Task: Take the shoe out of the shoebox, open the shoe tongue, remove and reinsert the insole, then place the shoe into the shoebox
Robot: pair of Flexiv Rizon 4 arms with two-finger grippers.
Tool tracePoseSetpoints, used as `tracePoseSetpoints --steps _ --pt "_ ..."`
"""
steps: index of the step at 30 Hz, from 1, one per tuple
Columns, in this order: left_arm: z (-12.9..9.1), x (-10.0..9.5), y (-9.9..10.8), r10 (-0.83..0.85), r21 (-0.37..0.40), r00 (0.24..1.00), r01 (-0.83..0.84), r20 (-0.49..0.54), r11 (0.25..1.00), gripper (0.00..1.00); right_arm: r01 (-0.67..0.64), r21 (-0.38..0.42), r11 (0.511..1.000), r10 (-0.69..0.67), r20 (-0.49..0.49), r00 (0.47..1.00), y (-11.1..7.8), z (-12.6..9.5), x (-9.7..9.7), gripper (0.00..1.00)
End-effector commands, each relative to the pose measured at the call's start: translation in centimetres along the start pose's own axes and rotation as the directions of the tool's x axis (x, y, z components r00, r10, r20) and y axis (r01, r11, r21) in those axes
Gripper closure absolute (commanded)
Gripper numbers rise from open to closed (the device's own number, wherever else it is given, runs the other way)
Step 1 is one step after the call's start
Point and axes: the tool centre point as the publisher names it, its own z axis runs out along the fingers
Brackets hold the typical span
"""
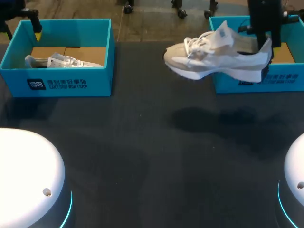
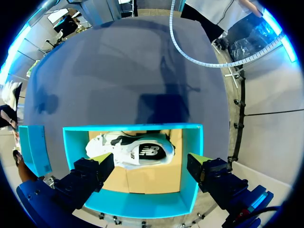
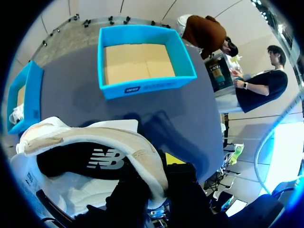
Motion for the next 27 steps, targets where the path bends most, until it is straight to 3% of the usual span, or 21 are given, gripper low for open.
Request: tracePoseSetpoints --steps 1,22,27 --pt "0.0 0.0 -0.1 0.001 -0.004 1.000 -0.001 -0.001 1.000 0.00 -0.008 -0.050 0.999 0.009 0.008 1.000 -2.3 -0.8 0.6 1.00" --pt "0.0 0.0 -0.1 0.001 -0.004 1.000 -0.001 -0.001 1.000 0.00 -0.030 0.040 0.999 0.028 0.068 0.997 -11.0 -3.5 6.8 1.00" --pt "0.0 0.0 -0.1 0.001 -0.004 1.000 -0.001 -0.001 1.000 0.00 -0.047 0.055 0.997 0.044 0.058 0.997 -12.1 -3.4 7.6 1.00"
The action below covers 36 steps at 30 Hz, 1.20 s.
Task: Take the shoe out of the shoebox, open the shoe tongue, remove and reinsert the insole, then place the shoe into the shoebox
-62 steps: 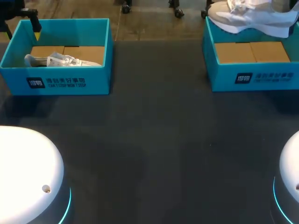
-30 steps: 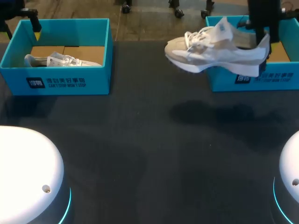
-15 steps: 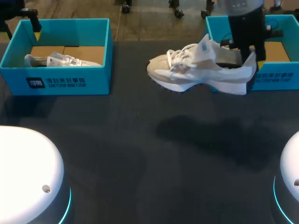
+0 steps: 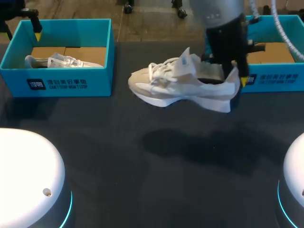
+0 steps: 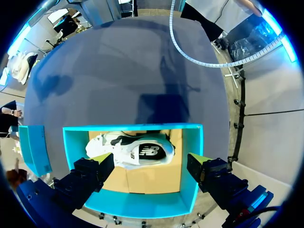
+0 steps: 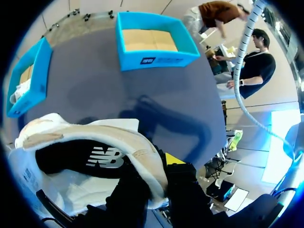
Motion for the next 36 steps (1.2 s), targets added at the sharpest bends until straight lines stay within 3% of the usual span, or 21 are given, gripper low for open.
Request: tracePoseSetpoints --steps 1,24,27,36 --pt "0.0 0.0 -0.1 0.001 -0.004 1.000 -0.001 -0.001 1.000 0.00 -0.019 0.004 1.000 0.019 0.019 1.000 -0.2 -0.1 0.7 1.00" --pt "0.0 0.0 -0.1 0.001 -0.004 1.000 -0.001 -0.001 1.000 0.00 -0.019 0.004 1.000 0.019 0.019 1.000 -0.2 -0.1 0.7 1.00" --pt "0.0 0.0 -0.1 0.001 -0.004 1.000 -0.001 -0.001 1.000 0.00 0.008 -0.044 0.999 -0.008 -0.010 1.000 -0.4 1.2 1.1 1.00" --pt "0.0 0.0 -0.1 0.001 -0.004 1.000 -0.001 -0.001 1.000 0.00 0.005 -0.071 0.997 -0.008 -0.050 0.999 -1.3 4.5 2.3 1.00"
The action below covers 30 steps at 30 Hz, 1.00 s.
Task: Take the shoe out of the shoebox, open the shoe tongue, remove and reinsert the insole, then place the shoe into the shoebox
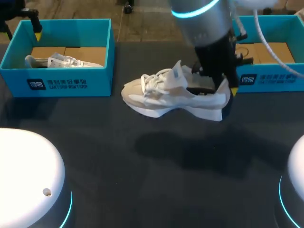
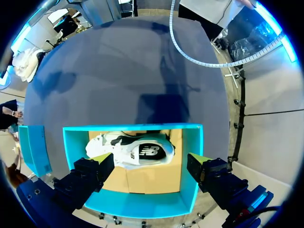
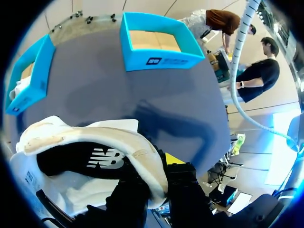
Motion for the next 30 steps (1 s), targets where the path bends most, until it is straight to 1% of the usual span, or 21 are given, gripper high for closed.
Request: tracePoseSetpoints --steps 1,2,5,11,16,20,22,24,26,29,30 --pt "0.0 0.0 -0.1 0.001 -0.004 1.000 -0.001 -0.001 1.000 0.00 0.005 0.001 1.000 -0.005 -0.048 0.999 -0.7 2.2 0.3 1.00" --pt "0.0 0.0 -0.1 0.001 -0.004 1.000 -0.001 -0.001 1.000 0.00 0.005 0.001 1.000 -0.005 -0.048 0.999 -0.8 2.3 0.4 1.00" --pt "0.0 0.0 -0.1 0.001 -0.004 1.000 -0.001 -0.001 1.000 0.00 0.012 0.002 1.000 -0.012 -0.042 0.999 -1.2 3.5 1.7 1.00" --pt "0.0 0.0 -0.1 0.001 -0.004 1.000 -0.001 -0.001 1.000 0.00 0.027 -0.008 1.000 -0.027 -0.039 0.999 -1.6 4.8 3.7 1.00" --pt "0.0 0.0 -0.1 0.001 -0.004 1.000 -0.001 -0.001 1.000 0.00 0.017 -0.014 1.000 -0.018 -0.067 0.998 -1.8 6.6 5.1 1.00" --pt "0.0 0.0 -0.1 0.001 -0.004 1.000 -0.001 -0.001 1.000 0.00 0.010 -0.017 1.000 -0.010 -0.045 0.999 -2.0 8.2 6.1 1.00" --pt "0.0 0.0 -0.1 0.001 -0.004 1.000 -0.001 -0.001 1.000 0.00 0.012 -0.032 0.999 -0.013 -0.030 0.999 -2.1 9.0 6.6 1.00" --pt "0.0 0.0 -0.1 0.001 -0.004 1.000 -0.001 -0.001 1.000 0.00 0.012 -0.036 0.999 -0.013 -0.028 1.000 -2.1 9.2 6.8 1.00" --pt "0.0 0.0 -0.1 0.001 -0.004 1.000 -0.001 -0.001 1.000 0.00 0.027 -0.036 0.999 -0.027 -0.009 1.000 -2.2 10.3 7.6 1.00" --pt "0.0 0.0 -0.1 0.001 -0.004 1.000 -0.001 -0.001 1.000 0.00 0.036 -0.037 0.999 -0.036 -0.006 0.999 -2.2 10.9 8.1 1.00" --pt "0.0 0.0 -0.1 0.001 -0.004 1.000 -0.001 -0.001 1.000 0.00 0.047 -0.031 0.998 -0.048 -0.016 0.999 -2.2 11.6 8.5 1.00"
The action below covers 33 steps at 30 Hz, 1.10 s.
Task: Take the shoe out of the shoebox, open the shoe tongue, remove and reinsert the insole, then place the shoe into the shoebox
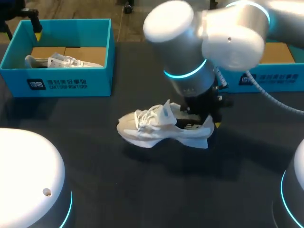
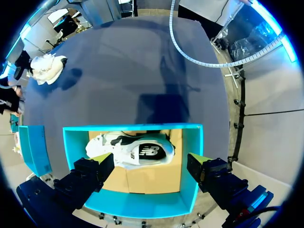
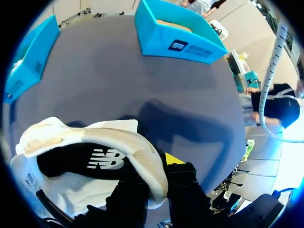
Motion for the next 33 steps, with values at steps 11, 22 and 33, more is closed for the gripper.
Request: tracePoseSetpoints --steps 11,22,33 --pt "0.0 0.0 -0.1 0.001 -0.004 1.000 -0.001 -0.001 1.000 0.00 0.024 0.008 1.000 -0.024 0.014 1.000 -0.3 3.5 3.8 1.00" --pt "0.0 0.0 -0.1 0.001 -0.004 1.000 -0.001 -0.001 1.000 0.00 0.057 -0.018 0.998 -0.057 0.001 0.998 -1.3 5.1 5.3 1.00" --pt "0.0 0.0 -0.1 0.001 -0.004 1.000 -0.001 -0.001 1.000 0.00 0.039 -0.027 0.999 -0.038 0.014 0.999 -1.9 7.2 5.7 1.00"
